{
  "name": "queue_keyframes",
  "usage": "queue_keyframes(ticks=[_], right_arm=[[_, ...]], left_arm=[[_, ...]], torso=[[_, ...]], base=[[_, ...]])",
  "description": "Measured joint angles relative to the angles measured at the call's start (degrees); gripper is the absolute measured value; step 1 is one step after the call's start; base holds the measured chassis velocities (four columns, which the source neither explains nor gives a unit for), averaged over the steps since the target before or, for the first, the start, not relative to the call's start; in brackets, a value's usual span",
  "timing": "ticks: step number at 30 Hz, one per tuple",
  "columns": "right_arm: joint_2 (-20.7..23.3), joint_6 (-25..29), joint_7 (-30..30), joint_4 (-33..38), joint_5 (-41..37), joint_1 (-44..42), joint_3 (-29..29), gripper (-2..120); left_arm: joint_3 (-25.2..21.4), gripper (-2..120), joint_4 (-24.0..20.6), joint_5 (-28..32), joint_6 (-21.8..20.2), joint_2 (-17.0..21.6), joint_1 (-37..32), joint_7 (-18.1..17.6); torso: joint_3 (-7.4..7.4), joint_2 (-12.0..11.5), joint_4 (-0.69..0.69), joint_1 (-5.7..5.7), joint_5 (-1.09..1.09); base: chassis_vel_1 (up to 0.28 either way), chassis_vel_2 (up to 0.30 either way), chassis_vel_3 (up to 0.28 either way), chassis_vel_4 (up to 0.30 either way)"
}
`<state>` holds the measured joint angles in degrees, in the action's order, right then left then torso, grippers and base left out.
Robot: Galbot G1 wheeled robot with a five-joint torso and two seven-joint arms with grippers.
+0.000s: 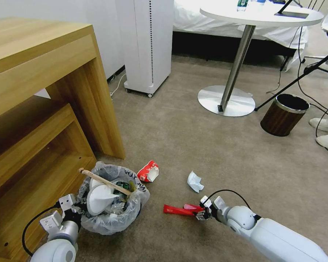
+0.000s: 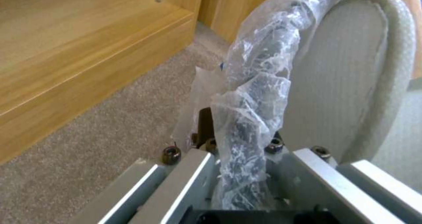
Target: Pick up the trash bin and place the garbage on the floor into it.
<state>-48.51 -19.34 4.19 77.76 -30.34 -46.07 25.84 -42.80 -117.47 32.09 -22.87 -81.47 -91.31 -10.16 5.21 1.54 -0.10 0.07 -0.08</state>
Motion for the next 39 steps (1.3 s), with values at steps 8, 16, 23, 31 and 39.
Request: queue_keyframes(ticks=[8,16,23,31,39], right_arm=[[-1.0,2.0,-0.5,-1.9,0.8,-0.2,1.1,61],[-2.8,3.0,-1.6,-3.9,1.5,0.1,2.7,39],[-3.2,3.9,-2.6,-3.9,1.6,0.3,3.6,14],[-2.2,5.3,-2.6,-2.2,1.4,-0.4,3.1,0],[-0.8,8.6,-2.5,1.1,-0.3,-2.0,2.0,0]], left_arm=[[0.3,1,0.0,-0.2,0.2,-0.5,0.1,0.1],[0.3,1,0.2,-0.4,0.7,-0.7,0.0,0.2],[0.3,1,0.5,-0.4,0.9,-0.5,0.2,0.2],[1.0,1,1.7,-0.4,0.9,-0.5,1.3,0.2],[1.0,1,1.9,0.0,0.8,0.1,1.6,0.1]], torso=[[0.0,0.0,-0.01,0.0,0.0],[-0.01,0.0,0.0,0.0,-0.01],[0.0,0.0,0.0,0.0,0.01],[0.0,0.0,0.0,0.0,0.0],[0.0,0.0,0.0,0.0,0.02]], base=[[0.0,0.0,0.0,0.0],[0.0,0.0,0.0,0.0],[0.0,0.0,0.0,0.0],[0.0,0.0,0.0,0.0],[0.0,0.0,0.0,0.0]])
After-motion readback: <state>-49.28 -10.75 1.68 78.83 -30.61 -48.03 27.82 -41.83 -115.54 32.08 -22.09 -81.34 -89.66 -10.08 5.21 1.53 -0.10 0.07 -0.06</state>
